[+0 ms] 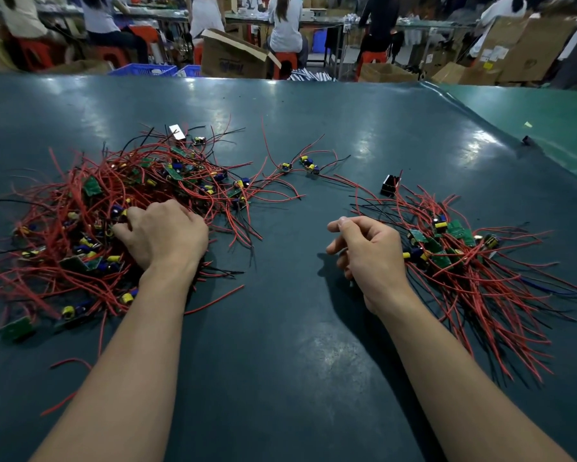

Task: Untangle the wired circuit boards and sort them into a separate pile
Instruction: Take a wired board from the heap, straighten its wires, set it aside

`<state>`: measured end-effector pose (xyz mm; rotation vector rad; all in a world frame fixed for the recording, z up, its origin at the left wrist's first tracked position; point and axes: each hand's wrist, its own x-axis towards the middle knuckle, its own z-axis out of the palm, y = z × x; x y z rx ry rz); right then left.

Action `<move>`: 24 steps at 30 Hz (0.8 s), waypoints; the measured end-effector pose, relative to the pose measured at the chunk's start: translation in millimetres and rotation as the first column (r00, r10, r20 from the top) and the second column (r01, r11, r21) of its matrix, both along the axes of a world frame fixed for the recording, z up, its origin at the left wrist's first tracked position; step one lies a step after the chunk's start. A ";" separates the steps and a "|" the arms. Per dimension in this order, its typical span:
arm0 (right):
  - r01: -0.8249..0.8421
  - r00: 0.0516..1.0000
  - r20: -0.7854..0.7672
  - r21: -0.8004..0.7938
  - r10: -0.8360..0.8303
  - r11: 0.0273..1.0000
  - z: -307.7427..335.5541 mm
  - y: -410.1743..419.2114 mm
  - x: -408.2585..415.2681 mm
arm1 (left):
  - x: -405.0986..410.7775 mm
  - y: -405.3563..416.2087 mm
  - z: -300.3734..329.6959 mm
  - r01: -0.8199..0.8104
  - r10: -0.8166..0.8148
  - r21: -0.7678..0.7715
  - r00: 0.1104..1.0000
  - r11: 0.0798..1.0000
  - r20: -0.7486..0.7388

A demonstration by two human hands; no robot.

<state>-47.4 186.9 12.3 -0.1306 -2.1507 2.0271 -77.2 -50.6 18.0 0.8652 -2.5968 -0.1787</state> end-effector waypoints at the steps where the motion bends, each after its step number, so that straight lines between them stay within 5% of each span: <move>1: 0.001 1.000 -0.001 0.004 -0.001 1.000 0.1 -0.4 -0.3 | 3.0 2.5 2.2 -0.007 0.007 -0.012 0.999 1.000 -0.042; 7: 0.008 1.000 0.005 -0.004 -0.008 1.000 3.2 -1.5 0.2 | 25.5 15.8 22.2 0.007 -0.046 -0.092 0.907 0.996 -0.418; 10: -0.032 0.999 -0.009 -0.007 0.032 0.999 5.0 -1.9 1.1 | 34.3 35.3 26.6 0.156 -0.217 -0.159 0.830 0.975 -0.514; 14: -0.251 0.967 -0.027 -0.254 0.253 0.934 11.6 -6.4 4.6 | 43.2 75.6 20.8 0.560 -0.637 -0.333 0.533 0.759 -0.557; 17: -0.227 0.967 0.014 -0.421 0.256 0.878 17.2 -4.3 3.9 | 44.1 90.2 10.9 0.698 -0.811 -0.436 0.384 0.568 -0.442; 20: -0.128 0.981 0.061 -0.523 0.187 0.843 20.5 4.9 1.0 | 39.6 88.5 6.7 0.714 -0.829 -0.450 0.344 0.536 -0.440; 24: -0.131 0.980 0.045 -0.576 0.192 0.807 23.0 9.8 1.6 | 35.9 82.8 3.7 0.686 -0.760 -0.389 0.382 0.615 -0.526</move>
